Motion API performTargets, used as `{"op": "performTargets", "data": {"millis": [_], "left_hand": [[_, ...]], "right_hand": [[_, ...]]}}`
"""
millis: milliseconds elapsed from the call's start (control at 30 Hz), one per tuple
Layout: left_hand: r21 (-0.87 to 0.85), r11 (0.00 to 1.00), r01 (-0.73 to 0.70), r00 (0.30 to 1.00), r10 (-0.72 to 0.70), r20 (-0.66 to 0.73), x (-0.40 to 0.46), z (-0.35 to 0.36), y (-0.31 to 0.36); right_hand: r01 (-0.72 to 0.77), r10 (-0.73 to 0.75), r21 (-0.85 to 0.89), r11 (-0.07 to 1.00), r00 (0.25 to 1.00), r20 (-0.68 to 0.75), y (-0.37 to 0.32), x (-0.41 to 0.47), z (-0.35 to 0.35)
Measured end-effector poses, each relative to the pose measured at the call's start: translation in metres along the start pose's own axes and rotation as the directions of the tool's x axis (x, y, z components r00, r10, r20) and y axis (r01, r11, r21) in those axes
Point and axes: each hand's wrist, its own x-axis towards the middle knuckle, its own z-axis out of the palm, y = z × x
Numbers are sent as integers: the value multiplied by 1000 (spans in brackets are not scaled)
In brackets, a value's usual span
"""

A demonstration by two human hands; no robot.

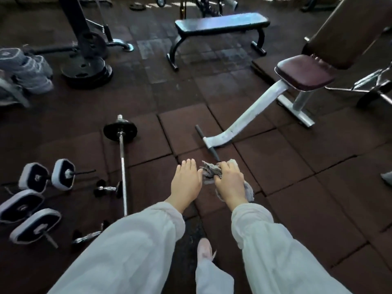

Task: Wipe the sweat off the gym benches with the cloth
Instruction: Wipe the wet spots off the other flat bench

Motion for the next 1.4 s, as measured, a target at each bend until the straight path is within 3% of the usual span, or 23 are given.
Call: {"op": "performTargets", "data": {"millis": [267,333,367,467,600,767,967,1067,1200,1300,1400], "left_hand": [[-66,973,221,974,-223,-29,162,-29,-40],[-93,960,263,965,-261,32,204,-38,-54],[-79,961,265,964,-261,58,224,-41,-61],[-62,974,219,974,-222,-49,303,-59,-91],[6,964,266,961,-265,-85,422,-100,-133],[73,968,242,970,-239,-43,568,-152,-172],[109,980,164,986,-162,-28,744,-188,-181],[60,985,159,987,-158,-23,845,-202,-186],[22,985,170,976,-165,-144,974,-250,-193],[-42,992,119,986,-123,-113,1062,-279,-199],[-18,994,112,978,-113,-174,1138,-306,-211]], "right_hand": [[113,-116,43,993,991,71,-28,194,15],[126,-129,43,991,988,81,-38,242,24],[128,-133,54,990,987,90,-44,265,29],[164,-171,74,984,980,102,-68,344,41],[179,-186,74,981,976,111,-106,464,43],[151,-155,153,977,988,17,-138,607,36],[111,-112,101,989,994,4,-144,779,37],[109,-109,74,991,994,-8,-150,880,40],[122,-116,98,988,991,-64,-171,1015,31],[106,-100,100,989,993,-66,-181,1099,23],[121,-113,102,987,990,-83,-188,1175,20]]}}
